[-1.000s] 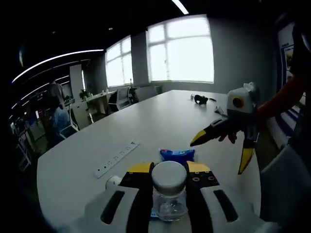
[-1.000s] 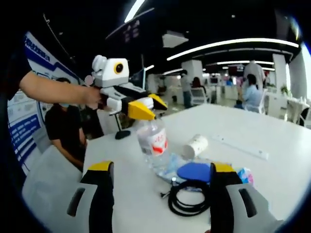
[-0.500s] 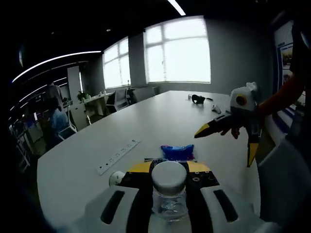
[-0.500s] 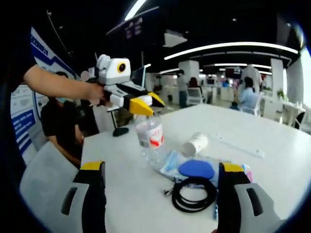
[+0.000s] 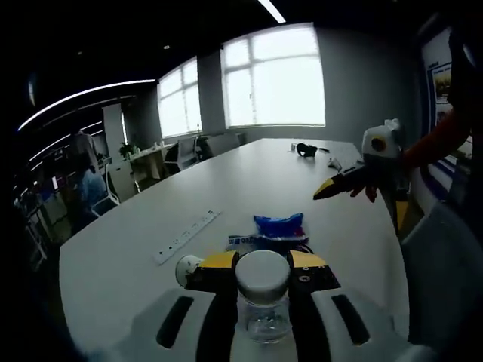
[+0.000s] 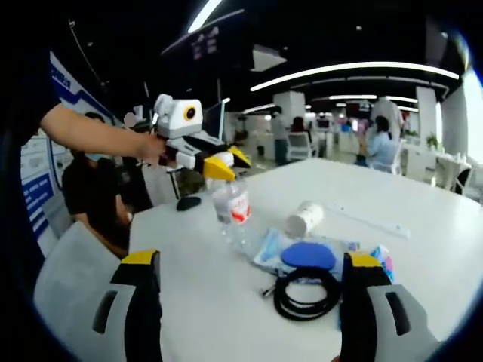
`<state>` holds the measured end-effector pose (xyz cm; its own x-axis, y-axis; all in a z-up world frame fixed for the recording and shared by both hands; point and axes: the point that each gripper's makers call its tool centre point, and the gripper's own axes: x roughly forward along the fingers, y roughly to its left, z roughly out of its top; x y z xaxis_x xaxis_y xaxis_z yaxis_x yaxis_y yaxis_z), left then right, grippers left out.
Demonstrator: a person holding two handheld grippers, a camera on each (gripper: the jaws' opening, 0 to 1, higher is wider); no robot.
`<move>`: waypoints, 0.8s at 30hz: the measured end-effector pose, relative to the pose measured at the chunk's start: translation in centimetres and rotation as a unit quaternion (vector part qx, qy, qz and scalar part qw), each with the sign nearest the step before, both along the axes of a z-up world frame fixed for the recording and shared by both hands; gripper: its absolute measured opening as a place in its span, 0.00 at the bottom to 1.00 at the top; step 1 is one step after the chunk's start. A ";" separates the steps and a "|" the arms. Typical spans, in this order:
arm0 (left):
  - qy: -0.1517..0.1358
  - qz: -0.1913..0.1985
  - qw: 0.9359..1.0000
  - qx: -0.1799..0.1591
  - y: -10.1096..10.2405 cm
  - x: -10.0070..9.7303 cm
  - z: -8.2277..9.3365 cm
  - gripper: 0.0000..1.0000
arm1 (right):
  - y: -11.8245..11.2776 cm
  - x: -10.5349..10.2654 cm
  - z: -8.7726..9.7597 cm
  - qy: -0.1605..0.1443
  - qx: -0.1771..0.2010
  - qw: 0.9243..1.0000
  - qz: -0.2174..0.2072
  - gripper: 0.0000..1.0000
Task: Arrange the tabletop items into an orderly group along one side of the table until the central work area is clear of visible clutter.
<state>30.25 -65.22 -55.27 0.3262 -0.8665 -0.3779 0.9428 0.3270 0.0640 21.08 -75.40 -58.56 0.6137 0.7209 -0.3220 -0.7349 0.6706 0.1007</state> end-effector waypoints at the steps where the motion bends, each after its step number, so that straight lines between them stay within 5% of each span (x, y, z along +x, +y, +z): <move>1: -0.002 -0.003 1.000 -0.001 0.1 0.0 -0.1 0.22 | 0.0 -0.1 0.0 0.000 0.001 1.000 -0.001 0.98; 24: -0.003 0.009 1.000 0.016 4.7 4.4 -2.0 0.22 | 0.2 0.1 -1.0 0.010 -0.003 1.000 -0.028 0.97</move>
<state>34.66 -60.51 -57.31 0.3434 -0.8479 -0.4039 0.9366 0.3410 0.0805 21.14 -75.20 -59.57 0.6467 0.6828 -0.3398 -0.6935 0.7119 0.1106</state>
